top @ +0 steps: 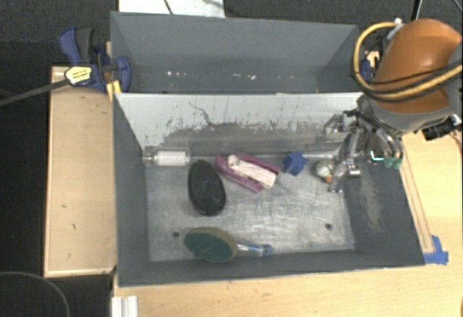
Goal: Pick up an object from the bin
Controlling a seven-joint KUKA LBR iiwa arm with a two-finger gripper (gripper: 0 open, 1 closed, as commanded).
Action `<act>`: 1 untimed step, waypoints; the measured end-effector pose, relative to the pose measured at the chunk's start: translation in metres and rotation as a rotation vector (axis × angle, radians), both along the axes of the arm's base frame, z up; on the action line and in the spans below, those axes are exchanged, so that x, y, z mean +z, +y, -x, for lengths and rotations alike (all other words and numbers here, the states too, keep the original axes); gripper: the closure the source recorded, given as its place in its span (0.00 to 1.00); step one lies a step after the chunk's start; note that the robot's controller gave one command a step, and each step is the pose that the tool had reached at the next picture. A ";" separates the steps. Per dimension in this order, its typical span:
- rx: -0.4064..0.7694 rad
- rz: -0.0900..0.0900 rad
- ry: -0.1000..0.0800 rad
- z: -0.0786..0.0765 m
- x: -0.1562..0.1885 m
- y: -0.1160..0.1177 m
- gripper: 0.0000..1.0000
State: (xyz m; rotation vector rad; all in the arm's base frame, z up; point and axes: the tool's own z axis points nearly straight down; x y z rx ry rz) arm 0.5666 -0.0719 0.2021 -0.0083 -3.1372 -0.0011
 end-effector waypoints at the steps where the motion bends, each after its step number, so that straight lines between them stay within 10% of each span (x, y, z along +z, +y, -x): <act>1: -0.168 0.001 -0.012 -0.001 -0.132 -0.074 0.00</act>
Offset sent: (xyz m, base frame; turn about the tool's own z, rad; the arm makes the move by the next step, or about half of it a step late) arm -0.0010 -0.0719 -0.1321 0.1653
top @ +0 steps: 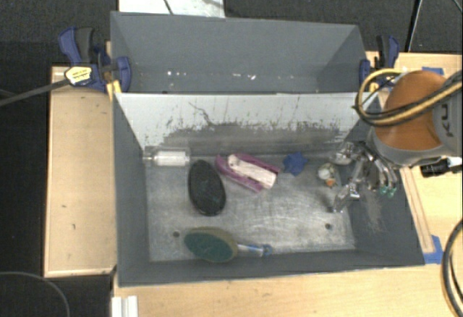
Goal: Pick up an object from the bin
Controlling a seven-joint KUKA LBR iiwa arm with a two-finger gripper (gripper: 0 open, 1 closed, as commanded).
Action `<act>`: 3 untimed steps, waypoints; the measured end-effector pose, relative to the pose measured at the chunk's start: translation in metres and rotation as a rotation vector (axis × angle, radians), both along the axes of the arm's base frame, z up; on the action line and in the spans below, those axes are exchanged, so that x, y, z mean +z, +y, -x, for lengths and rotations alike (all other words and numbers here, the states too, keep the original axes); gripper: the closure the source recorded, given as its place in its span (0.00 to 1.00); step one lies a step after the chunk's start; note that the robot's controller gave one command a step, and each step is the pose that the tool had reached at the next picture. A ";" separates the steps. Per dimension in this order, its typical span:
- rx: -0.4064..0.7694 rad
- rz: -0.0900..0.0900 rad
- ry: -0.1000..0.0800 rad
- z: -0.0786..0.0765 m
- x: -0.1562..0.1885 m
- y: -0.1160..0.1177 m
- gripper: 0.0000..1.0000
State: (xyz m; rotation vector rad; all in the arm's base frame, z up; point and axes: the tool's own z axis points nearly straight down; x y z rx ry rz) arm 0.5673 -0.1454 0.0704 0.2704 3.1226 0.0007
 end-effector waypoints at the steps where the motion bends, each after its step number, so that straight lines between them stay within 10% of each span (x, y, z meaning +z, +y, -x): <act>1: -0.180 -0.001 0.000 -0.020 0.031 0.016 0.00; 3: -0.580 -0.004 0.004 -0.012 0.002 0.045 0.00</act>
Offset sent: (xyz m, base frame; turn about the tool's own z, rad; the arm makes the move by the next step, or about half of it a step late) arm 0.0177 0.0149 0.0296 0.1807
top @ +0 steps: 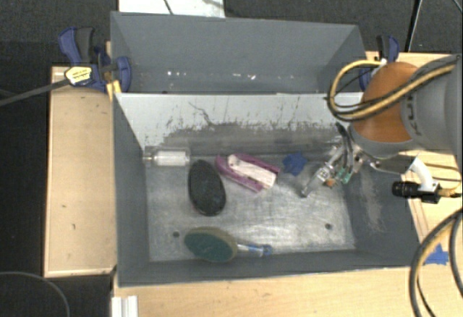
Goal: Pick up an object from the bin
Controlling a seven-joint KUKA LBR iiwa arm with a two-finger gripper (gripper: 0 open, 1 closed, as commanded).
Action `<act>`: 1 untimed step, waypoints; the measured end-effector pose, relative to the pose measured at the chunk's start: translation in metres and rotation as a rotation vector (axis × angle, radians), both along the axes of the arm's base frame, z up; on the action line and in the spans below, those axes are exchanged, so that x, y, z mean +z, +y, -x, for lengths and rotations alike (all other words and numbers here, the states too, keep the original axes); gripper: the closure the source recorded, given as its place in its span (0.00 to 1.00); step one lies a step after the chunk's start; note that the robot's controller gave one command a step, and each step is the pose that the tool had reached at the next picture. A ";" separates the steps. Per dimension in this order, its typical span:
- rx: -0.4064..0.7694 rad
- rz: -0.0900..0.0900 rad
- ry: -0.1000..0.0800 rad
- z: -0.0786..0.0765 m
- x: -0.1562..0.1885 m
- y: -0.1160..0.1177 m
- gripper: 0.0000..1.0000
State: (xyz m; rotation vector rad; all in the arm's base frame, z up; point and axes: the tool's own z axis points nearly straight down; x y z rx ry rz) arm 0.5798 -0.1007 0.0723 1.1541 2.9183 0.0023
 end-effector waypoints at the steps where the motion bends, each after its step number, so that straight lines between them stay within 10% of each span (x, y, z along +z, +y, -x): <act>1: -0.144 0.002 -0.006 -0.012 0.001 0.052 0.00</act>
Offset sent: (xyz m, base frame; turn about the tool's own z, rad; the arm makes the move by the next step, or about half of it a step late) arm 0.0094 0.0526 -0.0023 0.1453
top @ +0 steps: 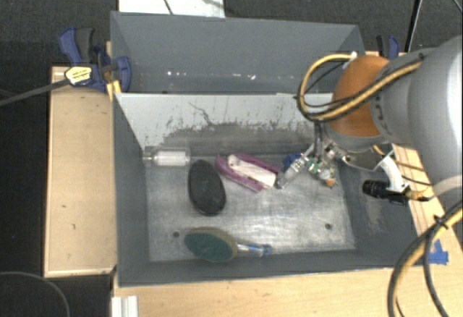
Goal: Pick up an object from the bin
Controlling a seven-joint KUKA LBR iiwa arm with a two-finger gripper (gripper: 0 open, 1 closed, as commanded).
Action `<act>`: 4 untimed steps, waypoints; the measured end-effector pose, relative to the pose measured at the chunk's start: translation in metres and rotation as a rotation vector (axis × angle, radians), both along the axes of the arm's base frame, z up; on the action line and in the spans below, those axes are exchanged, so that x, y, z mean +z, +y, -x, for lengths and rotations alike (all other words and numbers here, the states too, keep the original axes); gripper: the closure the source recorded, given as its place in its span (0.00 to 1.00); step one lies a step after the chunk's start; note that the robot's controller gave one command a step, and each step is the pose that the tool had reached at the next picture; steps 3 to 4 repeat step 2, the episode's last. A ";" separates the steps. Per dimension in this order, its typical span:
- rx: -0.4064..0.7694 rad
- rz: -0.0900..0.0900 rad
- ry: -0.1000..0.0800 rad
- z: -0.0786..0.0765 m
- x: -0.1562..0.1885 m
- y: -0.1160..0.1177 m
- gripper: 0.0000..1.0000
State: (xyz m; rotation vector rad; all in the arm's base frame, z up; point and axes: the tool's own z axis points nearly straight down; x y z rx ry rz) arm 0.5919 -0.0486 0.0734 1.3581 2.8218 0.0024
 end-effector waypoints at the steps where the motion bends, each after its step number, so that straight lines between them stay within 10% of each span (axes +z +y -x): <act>1: 0.001 0.004 -0.008 -0.002 0.003 -0.003 1.00; 2: 0.009 -0.002 0.002 -0.004 0.058 -0.004 1.00; 4: 0.009 -0.002 0.002 -0.004 0.058 -0.004 1.00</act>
Offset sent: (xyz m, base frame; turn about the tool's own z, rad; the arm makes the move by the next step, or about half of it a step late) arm 0.0000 0.0000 0.0000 0.0000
